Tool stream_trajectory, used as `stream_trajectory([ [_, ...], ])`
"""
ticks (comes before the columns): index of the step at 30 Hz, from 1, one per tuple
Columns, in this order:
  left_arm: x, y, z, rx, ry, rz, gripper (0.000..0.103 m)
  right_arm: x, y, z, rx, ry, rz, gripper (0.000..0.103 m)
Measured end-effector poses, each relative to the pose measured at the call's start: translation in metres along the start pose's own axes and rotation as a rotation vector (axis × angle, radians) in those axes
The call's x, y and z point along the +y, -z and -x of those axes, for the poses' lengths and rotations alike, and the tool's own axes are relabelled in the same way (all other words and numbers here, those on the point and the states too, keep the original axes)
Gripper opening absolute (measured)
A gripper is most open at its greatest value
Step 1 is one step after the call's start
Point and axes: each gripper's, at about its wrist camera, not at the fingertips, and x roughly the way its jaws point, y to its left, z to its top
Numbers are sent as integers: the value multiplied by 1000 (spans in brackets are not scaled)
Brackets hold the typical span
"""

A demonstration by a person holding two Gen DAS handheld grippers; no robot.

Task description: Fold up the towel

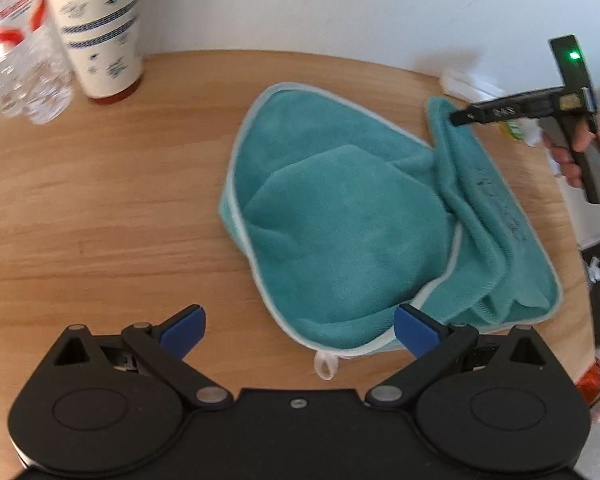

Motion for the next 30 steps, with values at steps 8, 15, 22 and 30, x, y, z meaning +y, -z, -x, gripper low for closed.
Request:
stream_trajectory([
  [8, -5, 5, 28, -67, -2, 98, 102, 0, 11, 42, -40, -231, -58, 4],
  [15, -22, 1, 64, -184, 162, 173, 102, 64, 48, 119, -177, -459, 66, 4],
  [22, -50, -10, 49, -189, 278, 262, 102, 119, 86, 120, -175, -541, 128, 4],
  [30, -79, -12, 7, -84, 260, 362, 102, 148, 107, 111, -206, -609, 101, 4],
])
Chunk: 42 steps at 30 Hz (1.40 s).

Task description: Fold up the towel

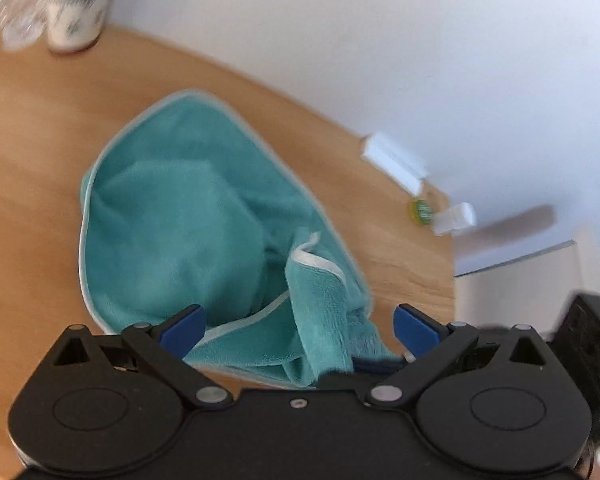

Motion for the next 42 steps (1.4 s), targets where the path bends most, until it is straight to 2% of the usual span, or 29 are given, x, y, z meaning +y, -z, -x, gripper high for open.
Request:
stream_trajectory([
  [2, -4, 3, -7, 2, -12, -6, 100, -1, 3, 5, -7, -8, -11, 4],
  [3, -7, 5, -7, -4, -20, -16, 92, 1, 5, 6, -15, -11, -12, 4],
  [4, -9, 6, -9, -8, -27, -26, 77, 2, 6, 9, -26, -16, -10, 4],
  [6, -12, 9, -12, -5, -20, -26, 59, 4, 9, 15, -40, -19, -12, 4],
  [8, -13, 11, -17, 10, -16, -7, 53, 5, 11, 19, -56, -9, -9, 4],
  [10, -13, 13, -16, -6, -12, -9, 26, 5, 13, 26, -85, 12, -11, 7],
  [14, -16, 12, -14, -12, -13, -27, 22, 0, 26, 57, -118, 85, 22, 13],
  [16, -17, 11, -12, -18, -18, -42, 22, -13, 41, 79, -104, 178, 42, 16],
  [17, -17, 10, -11, -20, -16, -43, 22, -18, 45, 83, -93, 201, 38, 28],
  [19, -17, 8, -10, -20, -12, -43, 21, -37, 64, 100, -57, 287, 18, 42],
  [21, -19, 5, -9, -31, -30, -60, 21, -49, 80, 109, -10, 354, 20, 43],
  [25, -18, -2, -4, -33, -23, -58, 22, -54, 103, 112, 55, 382, 68, 43],
  [28, -16, -7, -2, -37, -27, -55, 22, -50, 116, 90, 172, 466, 215, 44],
  [30, -15, -9, -3, -31, -19, -48, 22, -48, 121, 77, 215, 509, 304, 44],
  [31, -16, -9, -4, -31, -26, -61, 21, -50, 121, 72, 240, 501, 308, 44],
  [34, -22, -9, -7, -27, -41, -102, 21, -59, 117, 72, 229, 496, 273, 44],
  [36, -24, -9, -12, -12, -50, -112, 19, -68, 117, 70, 248, 490, 223, 43],
  [37, -25, -9, -14, -7, -62, -117, 14, -74, 117, 70, 260, 483, 191, 38],
  [38, -26, -9, -17, 2, -73, -119, 13, -78, 117, 69, 268, 478, 165, 28],
  [39, -26, -9, -20, 15, -83, -121, 12, -79, 118, 69, 267, 473, 152, 25],
  [40, -26, -9, -21, 20, -83, -123, 9, -81, 119, 70, 263, 465, 134, 17],
  [41, -27, -8, -21, 14, -87, -133, 9, -83, 119, 71, 254, 451, 113, 4],
  [42, -29, -7, -21, 1, -95, -154, 8, -84, 118, 75, 232, 426, 80, 3],
])
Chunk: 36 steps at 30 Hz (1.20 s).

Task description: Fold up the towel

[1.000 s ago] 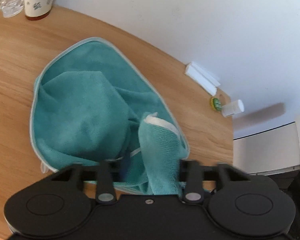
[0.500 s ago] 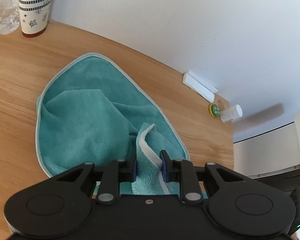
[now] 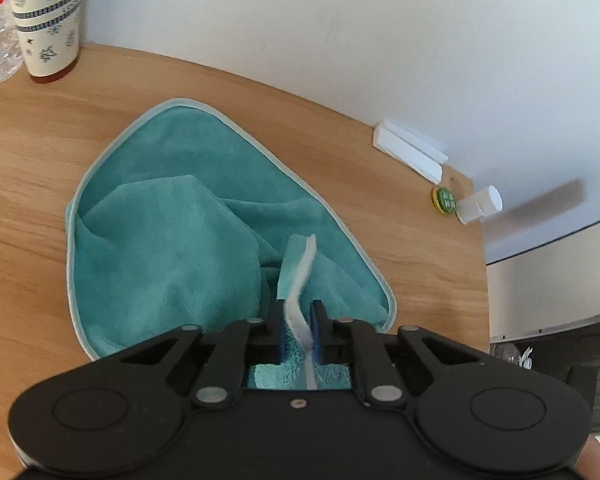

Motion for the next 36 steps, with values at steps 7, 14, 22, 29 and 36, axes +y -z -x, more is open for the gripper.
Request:
stream_trajectory([
  [7, -2, -1, 5, -27, -20, -28, 6, 3, -3, 29, -81, -190, -164, 2],
  [14, 19, -17, 36, -52, 8, -69, 6, 55, -43, 53, -195, -466, -216, 2],
  [22, 95, -45, 77, -95, 87, -59, 6, 165, -130, 30, -246, -605, -150, 2],
  [29, 206, -75, 133, -164, 45, -68, 6, 269, -224, -18, -252, -675, -72, 2],
  [36, 336, -95, 170, -193, -141, -30, 7, 362, -301, -96, -179, -737, 9, 3],
])
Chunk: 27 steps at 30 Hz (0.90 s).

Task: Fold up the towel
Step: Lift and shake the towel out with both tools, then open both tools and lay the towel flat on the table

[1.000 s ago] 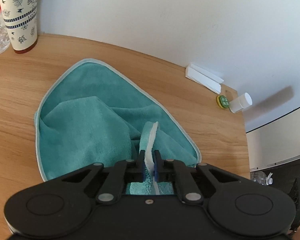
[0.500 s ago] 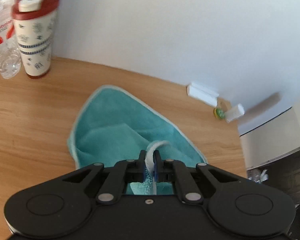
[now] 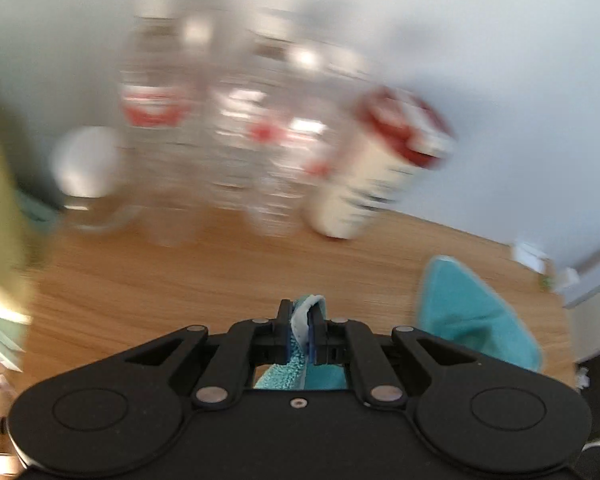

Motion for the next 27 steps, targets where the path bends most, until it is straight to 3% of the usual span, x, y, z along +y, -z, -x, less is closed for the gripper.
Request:
stream_trajectory([
  [8, 72, -6, -22, -19, -130, -21, 7, -14, -9, -108, 126, -13, -28, 4],
  [14, 73, 2, -48, -20, -201, -116, 7, -21, 6, -119, 147, 117, -22, 27],
  [18, 71, 3, -53, 4, -231, -152, 16, -24, 19, -40, 39, 226, -50, 39],
  [20, 72, 7, -50, 13, -242, -175, 27, -32, 30, 8, -16, 296, -83, 46],
  [22, 68, 10, -44, 5, -264, -184, 54, -45, 51, 70, -55, 450, -112, 46],
  [23, 66, 12, -42, 4, -271, -194, 57, -51, 61, 90, -59, 508, -129, 46],
  [27, 56, 26, -24, 33, -315, -189, 66, -97, 119, 189, -36, 894, -262, 46],
])
